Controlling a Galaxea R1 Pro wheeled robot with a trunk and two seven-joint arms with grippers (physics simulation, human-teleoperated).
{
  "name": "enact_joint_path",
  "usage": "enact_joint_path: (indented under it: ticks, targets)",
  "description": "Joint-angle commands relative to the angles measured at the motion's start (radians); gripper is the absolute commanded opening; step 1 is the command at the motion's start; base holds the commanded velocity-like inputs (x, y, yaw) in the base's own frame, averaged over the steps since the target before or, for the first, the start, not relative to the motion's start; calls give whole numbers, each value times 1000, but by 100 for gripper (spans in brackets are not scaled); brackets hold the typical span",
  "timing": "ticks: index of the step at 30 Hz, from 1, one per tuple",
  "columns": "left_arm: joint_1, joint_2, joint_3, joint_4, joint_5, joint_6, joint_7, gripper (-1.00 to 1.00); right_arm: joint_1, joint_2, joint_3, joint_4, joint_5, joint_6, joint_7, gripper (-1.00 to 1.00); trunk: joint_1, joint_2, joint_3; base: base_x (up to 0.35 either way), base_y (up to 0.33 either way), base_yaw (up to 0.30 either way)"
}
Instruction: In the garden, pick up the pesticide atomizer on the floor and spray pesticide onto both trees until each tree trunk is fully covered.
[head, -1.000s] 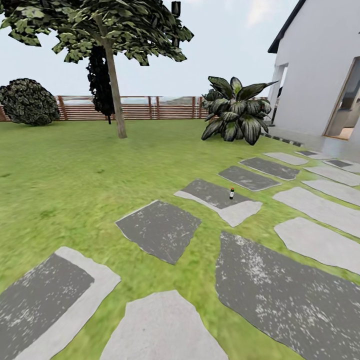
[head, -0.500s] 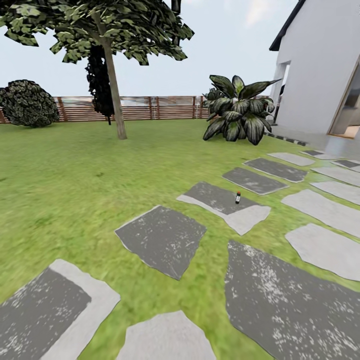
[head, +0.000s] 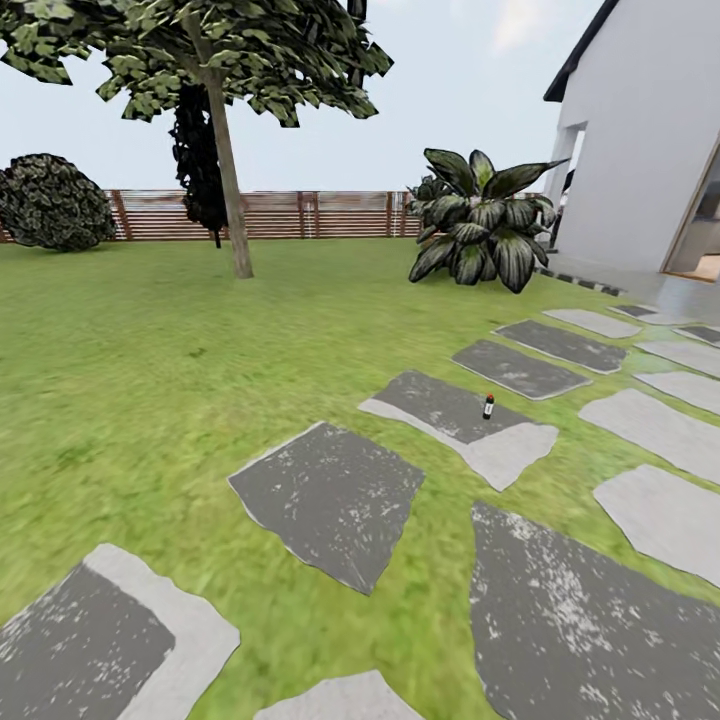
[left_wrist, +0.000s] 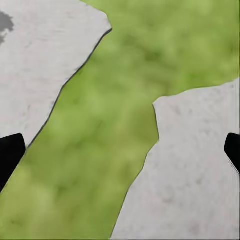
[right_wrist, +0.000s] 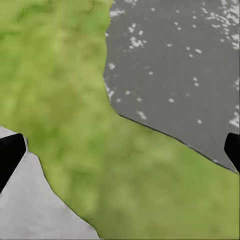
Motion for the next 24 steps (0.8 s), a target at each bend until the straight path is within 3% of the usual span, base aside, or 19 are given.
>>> enact_joint_path:
  ticks: [1,24]
  targets:
    - [-1,0,0,1,5,-3,0,100,0,0,1,1,-6,-3,0,100,0,0,-1,316,100,0]
    - [-1,0,0,2,6,-3,0,100,0,0,2,2,-5,-3,0,100,0,0,-1,317,100,0]
